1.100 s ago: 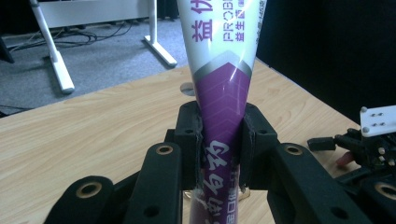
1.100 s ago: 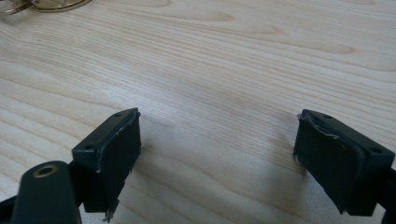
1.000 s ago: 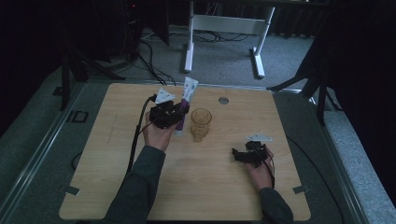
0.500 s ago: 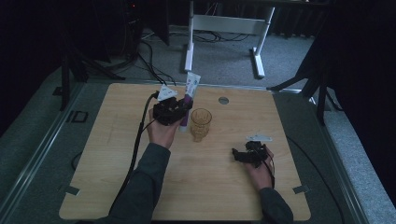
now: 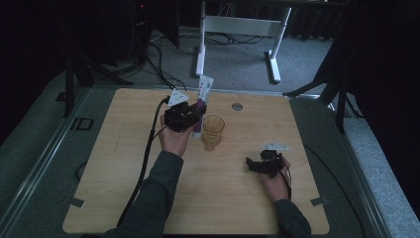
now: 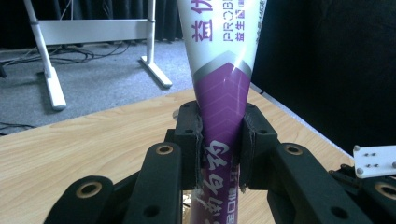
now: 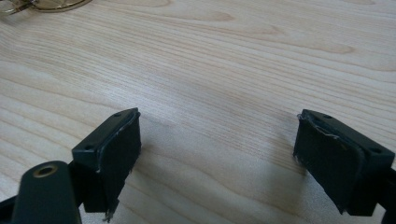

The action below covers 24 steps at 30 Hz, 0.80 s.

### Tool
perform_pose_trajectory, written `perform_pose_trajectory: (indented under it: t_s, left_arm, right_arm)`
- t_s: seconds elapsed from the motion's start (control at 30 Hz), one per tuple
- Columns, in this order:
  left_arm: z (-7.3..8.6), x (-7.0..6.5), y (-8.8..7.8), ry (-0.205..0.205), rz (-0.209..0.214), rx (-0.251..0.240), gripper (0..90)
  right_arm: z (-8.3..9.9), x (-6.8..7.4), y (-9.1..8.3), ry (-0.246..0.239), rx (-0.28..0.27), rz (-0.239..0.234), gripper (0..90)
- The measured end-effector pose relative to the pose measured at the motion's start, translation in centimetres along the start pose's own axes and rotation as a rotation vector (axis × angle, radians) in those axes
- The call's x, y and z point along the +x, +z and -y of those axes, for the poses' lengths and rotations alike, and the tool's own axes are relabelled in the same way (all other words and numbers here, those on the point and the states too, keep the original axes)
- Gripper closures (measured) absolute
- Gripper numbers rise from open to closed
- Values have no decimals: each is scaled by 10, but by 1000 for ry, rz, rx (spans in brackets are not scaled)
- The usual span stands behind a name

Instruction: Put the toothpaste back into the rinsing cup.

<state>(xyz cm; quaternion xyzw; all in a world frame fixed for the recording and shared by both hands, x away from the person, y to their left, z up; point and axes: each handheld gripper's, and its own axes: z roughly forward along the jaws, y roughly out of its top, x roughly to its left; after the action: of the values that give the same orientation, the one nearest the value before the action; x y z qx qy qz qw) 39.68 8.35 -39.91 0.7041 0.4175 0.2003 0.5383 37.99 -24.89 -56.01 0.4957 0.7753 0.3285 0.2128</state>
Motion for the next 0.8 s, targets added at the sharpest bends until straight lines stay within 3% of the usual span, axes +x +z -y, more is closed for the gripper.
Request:
perform_pose_trajectory:
  t_s: [0.8]
  left_arm:
    - [-4, 0, 11, -24, -8, -32, 724]
  right_arm:
    - [0, 0, 0, 0, 0, 0, 147]
